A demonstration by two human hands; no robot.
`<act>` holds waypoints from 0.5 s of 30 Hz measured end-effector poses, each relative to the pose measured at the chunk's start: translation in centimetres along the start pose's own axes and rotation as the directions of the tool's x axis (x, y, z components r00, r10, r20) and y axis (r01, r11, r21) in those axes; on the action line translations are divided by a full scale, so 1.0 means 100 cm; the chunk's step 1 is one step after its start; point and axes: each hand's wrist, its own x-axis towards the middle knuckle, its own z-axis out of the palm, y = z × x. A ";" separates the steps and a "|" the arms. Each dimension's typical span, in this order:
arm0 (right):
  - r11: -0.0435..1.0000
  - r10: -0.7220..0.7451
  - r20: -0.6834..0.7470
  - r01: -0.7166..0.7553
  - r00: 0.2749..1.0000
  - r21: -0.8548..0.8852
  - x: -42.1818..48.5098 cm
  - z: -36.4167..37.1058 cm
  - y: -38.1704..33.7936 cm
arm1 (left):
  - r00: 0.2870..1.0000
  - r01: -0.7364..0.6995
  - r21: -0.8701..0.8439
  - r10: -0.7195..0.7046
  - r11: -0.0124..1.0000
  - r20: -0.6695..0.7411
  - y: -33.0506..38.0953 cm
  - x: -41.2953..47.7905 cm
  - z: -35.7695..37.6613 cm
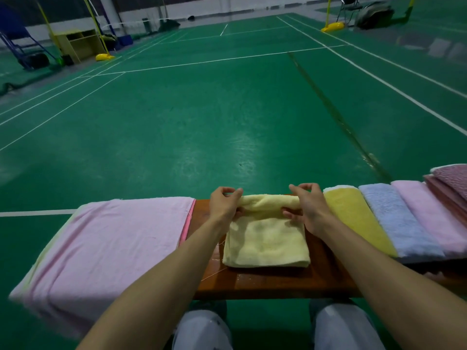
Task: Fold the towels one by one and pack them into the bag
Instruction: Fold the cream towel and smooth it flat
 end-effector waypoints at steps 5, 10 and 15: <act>0.995 -0.079 -0.066 0.074 0.995 -0.069 -0.021 -0.009 0.004 | 0.994 -0.109 -0.022 0.109 0.994 -0.005 -0.003 -0.020 -0.011; 0.945 -0.179 -0.063 0.154 0.982 -0.288 -0.038 -0.023 0.019 | 0.978 -0.166 0.039 0.159 0.985 0.135 -0.015 -0.052 -0.030; 0.867 -0.196 -0.038 0.155 0.980 -0.474 -0.048 -0.034 0.033 | 0.967 -0.223 0.239 0.182 0.945 0.181 -0.043 -0.064 -0.049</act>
